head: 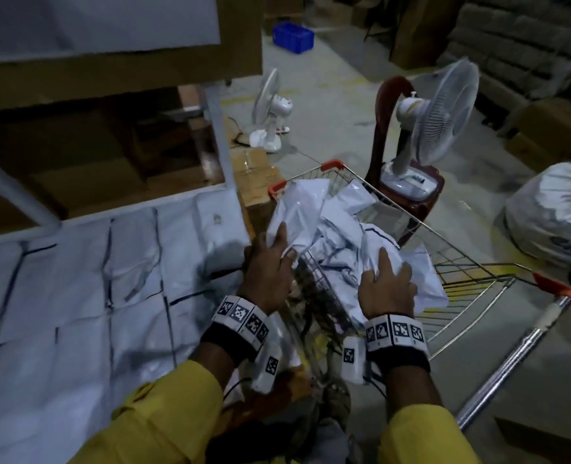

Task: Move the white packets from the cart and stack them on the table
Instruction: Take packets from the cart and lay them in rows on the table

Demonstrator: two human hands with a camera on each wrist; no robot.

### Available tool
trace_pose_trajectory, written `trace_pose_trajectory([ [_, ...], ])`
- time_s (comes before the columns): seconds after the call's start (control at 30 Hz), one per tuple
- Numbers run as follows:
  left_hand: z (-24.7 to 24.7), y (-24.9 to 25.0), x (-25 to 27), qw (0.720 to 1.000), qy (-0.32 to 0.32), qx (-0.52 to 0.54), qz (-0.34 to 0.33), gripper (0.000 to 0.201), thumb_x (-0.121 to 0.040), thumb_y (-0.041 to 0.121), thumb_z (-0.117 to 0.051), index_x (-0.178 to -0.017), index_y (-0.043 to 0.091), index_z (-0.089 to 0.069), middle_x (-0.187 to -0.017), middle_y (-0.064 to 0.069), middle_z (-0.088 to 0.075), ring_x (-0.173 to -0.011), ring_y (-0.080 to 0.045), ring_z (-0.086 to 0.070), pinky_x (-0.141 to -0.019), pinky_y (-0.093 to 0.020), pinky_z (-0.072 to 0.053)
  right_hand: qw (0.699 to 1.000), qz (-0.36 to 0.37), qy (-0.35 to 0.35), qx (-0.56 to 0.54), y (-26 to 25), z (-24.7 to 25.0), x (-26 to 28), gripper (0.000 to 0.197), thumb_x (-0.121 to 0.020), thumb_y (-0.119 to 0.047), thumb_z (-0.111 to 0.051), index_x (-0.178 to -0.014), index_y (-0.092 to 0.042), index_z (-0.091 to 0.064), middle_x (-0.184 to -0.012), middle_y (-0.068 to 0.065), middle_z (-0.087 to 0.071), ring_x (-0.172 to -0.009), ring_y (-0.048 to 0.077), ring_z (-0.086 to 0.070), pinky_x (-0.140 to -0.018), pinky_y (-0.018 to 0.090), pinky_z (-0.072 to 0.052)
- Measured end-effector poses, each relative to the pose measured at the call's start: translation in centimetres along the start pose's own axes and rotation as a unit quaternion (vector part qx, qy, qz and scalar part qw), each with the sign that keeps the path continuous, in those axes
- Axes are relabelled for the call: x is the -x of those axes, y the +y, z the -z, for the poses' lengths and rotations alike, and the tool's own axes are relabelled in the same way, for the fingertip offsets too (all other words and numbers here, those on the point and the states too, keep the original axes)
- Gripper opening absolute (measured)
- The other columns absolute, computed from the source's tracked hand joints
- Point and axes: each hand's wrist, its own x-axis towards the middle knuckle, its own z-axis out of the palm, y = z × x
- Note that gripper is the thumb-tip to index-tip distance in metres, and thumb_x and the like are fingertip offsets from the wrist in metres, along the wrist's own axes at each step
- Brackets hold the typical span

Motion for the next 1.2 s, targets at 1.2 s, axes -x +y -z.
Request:
trace_pose_trajectory([
  [1.2,21.4,-26.4,34.4,0.899,0.307,-0.118,0.289,0.054,-0.102,0.031,-0.053,-0.153,0.022,-0.041,-0.149,-0.026,-0.038,-0.129,-0.047,-0.036,-0.108,-0.055,-0.033,0.913,0.4,-0.072,0.031,-15.8,-10.7,32.1,0.068,-0.091,-0.049,-0.027,-0.155,-0.025,-0.035,-0.153,0.03,-0.029,-0.121,0.052,-0.044,-0.098,0.055,-0.04],
])
